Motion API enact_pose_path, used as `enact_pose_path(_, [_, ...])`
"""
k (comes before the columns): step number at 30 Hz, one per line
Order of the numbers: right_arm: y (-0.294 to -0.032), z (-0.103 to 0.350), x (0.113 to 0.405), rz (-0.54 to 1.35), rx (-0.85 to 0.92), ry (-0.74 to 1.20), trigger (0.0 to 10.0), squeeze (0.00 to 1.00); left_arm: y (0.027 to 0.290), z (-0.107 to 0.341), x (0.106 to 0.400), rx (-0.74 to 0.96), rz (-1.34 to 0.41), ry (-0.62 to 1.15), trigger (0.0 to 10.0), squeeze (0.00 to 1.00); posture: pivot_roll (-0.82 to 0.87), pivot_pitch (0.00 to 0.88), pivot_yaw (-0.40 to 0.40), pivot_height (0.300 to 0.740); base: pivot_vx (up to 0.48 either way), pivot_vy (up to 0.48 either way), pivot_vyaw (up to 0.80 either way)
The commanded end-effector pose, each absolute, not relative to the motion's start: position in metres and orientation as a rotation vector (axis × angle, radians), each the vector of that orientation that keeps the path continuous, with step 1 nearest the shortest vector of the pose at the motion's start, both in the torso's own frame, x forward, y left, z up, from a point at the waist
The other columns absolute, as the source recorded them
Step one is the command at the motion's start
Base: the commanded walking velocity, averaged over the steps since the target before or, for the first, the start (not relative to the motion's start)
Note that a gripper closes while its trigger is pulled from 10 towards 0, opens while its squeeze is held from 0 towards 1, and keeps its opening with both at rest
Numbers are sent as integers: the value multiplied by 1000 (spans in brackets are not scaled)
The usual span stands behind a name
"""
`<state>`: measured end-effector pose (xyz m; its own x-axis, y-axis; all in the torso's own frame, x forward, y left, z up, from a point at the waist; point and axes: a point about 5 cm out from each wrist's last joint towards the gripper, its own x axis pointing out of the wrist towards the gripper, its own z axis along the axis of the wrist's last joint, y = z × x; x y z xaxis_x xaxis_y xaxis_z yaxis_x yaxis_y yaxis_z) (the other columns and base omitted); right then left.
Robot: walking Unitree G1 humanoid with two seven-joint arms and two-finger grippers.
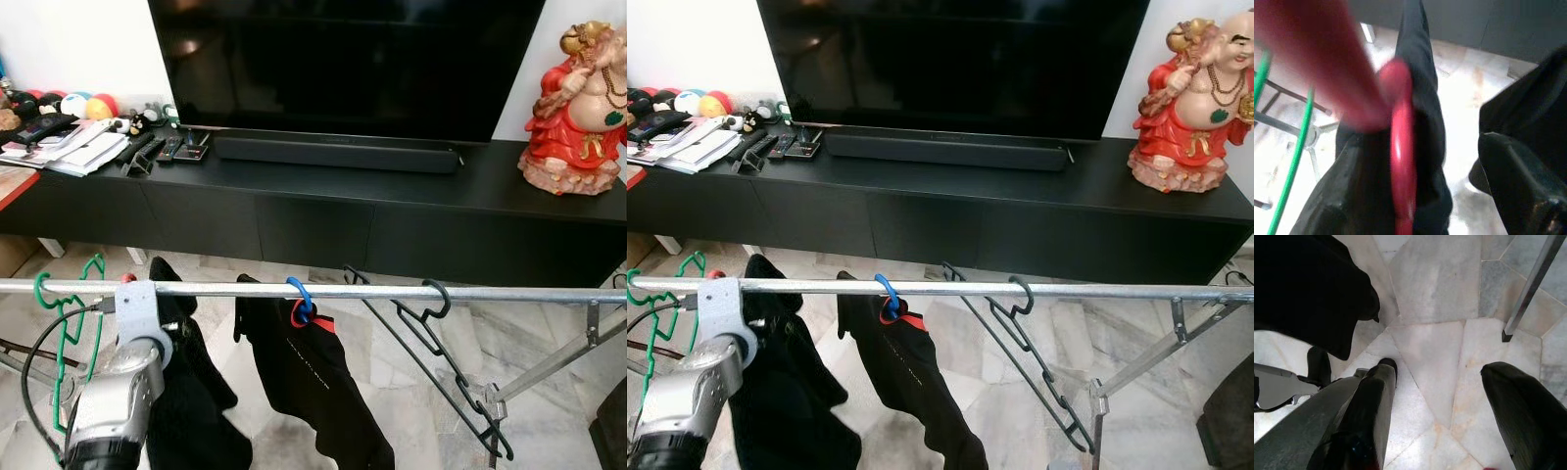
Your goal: Hang hanger
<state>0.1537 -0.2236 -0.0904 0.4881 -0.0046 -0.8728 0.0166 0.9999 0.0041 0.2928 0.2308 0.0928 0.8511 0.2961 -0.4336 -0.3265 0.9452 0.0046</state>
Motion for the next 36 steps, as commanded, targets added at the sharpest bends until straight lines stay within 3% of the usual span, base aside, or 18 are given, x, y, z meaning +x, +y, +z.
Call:
enact_pose_path(1, [-223,-91,152,-22,18,1060,10000,0,230,91,288,-76,320,450,10000,0,-17,72,-5,740,0,0,0])
enact_pose_path(9, [-223,-91,152,-34,7,1054,10000,0,232,88,265,-122,325,371,10000,0,-8,70,-5,740,0,0,0])
enact_pose_path(10, [-223,-91,152,-34,6,1053,10000,0,233,88,266,-120,327,369,8902,0,-7,70,-5,740,0,0,0])
enact_pose_path(12, [-224,-91,152,-35,6,1053,10000,0,233,89,265,-117,328,368,8902,0,-7,70,-5,740,0,0,0])
enact_pose_path(13, [-224,-91,152,-36,7,1051,10000,0,234,88,266,-112,334,371,2235,0,-10,69,-5,740,0,0,0])
enact_pose_path(14, [-224,-91,152,-38,10,1047,10000,0,236,88,267,-103,348,370,0,0,-13,69,-4,740,0,0,0])
enact_pose_path(36, [-222,-91,153,-34,25,1041,10000,0,225,87,277,-102,334,381,0,0,-16,71,-4,740,0,0,0])
